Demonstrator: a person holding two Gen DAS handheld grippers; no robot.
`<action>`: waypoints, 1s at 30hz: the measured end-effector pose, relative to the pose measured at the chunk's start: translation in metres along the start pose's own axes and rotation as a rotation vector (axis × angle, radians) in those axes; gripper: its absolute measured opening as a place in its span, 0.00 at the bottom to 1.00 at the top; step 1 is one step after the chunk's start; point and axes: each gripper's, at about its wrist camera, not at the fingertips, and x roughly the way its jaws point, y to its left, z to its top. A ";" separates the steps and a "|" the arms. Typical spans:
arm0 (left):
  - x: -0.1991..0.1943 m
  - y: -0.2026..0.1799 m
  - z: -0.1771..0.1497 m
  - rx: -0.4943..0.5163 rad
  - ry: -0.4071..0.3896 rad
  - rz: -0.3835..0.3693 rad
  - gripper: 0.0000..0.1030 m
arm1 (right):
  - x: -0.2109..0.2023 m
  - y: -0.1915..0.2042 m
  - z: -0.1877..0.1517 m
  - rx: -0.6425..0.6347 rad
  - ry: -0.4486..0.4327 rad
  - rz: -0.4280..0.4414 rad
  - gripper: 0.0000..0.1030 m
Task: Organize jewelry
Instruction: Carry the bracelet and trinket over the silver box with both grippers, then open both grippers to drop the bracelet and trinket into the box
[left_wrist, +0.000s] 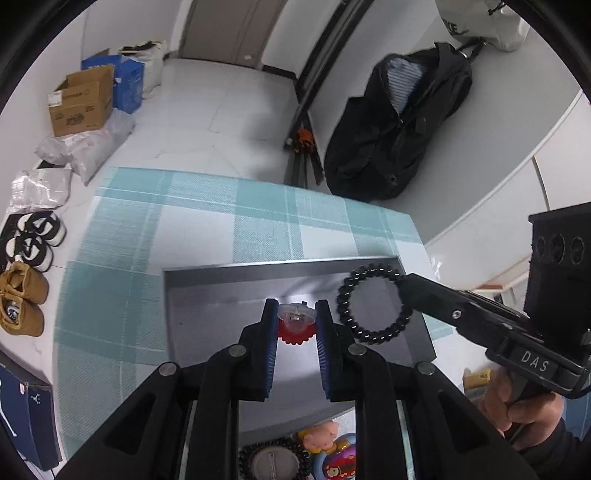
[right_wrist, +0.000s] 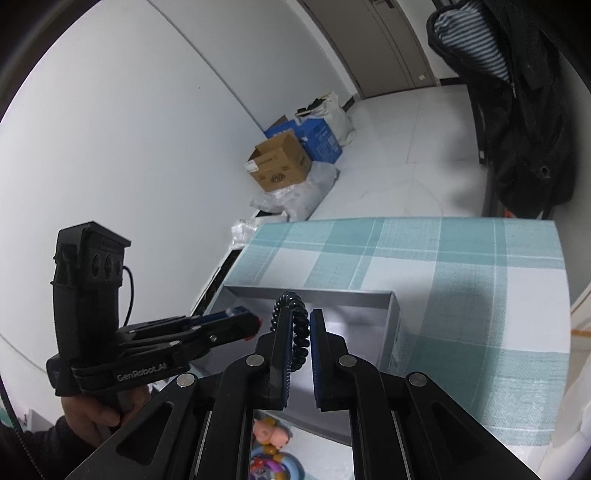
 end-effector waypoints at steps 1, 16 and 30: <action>0.000 0.000 -0.001 0.002 0.005 -0.004 0.14 | 0.002 -0.001 -0.001 0.002 0.008 0.002 0.08; 0.005 0.006 0.004 -0.036 0.014 -0.071 0.15 | 0.010 0.011 -0.007 -0.052 0.043 -0.023 0.11; -0.031 -0.007 -0.008 0.010 -0.100 -0.078 0.45 | -0.027 0.026 -0.012 -0.108 -0.065 -0.038 0.52</action>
